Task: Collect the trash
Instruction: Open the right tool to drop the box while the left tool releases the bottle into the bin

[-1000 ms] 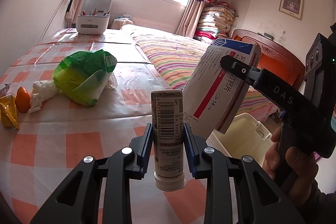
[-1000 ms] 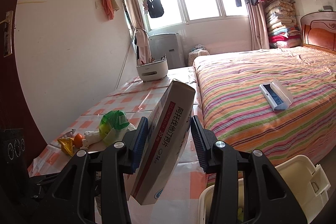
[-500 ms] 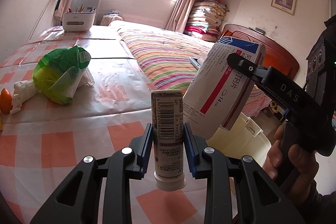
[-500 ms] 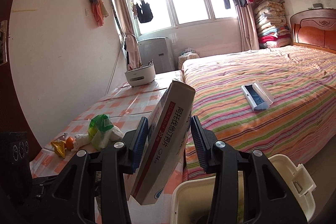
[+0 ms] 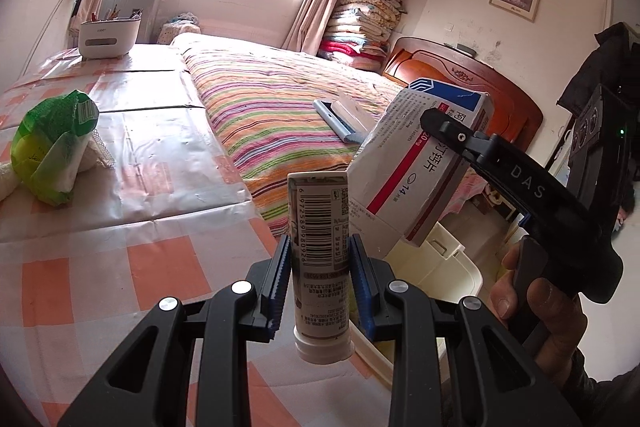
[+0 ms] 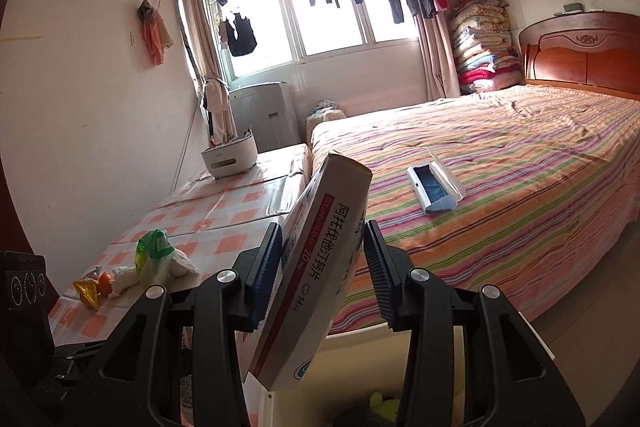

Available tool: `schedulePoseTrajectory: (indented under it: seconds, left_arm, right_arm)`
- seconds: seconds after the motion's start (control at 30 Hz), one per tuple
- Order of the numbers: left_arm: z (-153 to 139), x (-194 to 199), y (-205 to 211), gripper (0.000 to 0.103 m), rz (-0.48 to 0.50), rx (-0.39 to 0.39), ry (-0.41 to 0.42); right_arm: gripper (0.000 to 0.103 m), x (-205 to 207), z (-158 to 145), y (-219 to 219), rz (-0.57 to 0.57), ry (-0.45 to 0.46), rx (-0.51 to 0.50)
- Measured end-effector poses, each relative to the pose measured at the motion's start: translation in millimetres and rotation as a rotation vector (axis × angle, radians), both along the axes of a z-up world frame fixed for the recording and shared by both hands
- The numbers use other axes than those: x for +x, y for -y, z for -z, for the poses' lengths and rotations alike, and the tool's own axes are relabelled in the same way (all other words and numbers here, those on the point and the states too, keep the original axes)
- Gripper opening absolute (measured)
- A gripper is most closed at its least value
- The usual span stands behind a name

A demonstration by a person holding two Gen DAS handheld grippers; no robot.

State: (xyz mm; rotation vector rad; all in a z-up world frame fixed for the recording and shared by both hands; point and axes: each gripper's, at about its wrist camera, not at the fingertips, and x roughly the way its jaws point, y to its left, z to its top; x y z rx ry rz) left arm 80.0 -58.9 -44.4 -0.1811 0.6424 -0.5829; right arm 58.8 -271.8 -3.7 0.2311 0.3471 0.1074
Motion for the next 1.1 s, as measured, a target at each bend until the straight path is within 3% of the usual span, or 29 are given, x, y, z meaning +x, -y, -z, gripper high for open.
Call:
schedulePoseTrajectory:
  seconds: [0.4,0.47,0.5,0.73,1.1]
  left_arm:
    - [-7.3,-4.2,37.9,0.028,0.076,0.010,0.014]
    - [-7.5,-3.9,41.7,0.028,0.083,0.015,0.015]
    - [-7.5,-3.8,43.8,0.028,0.088,0.016,0.015]
    - [-4.9,-2.2,59.1,0.028,0.119,0.023,0.007]
    - [0.7,-4.0,70.9,0.028,0.145,0.040,-0.004]
  right_arm:
    - [0.046,-9.9,6.4,42.2,0.153,-0.027,0.033]
    - [0.075,-12.0,7.8,49.6,0.183,-0.028,0.057]
    - [0.078,-14.3,8.0,53.7,0.198,-0.019,0.069]
    - [0.079,-16.8,8.8,71.6,0.221,-0.014,0.147]
    - [0.079,-16.7,10.5,72.2,0.209,-0.014,0.163]
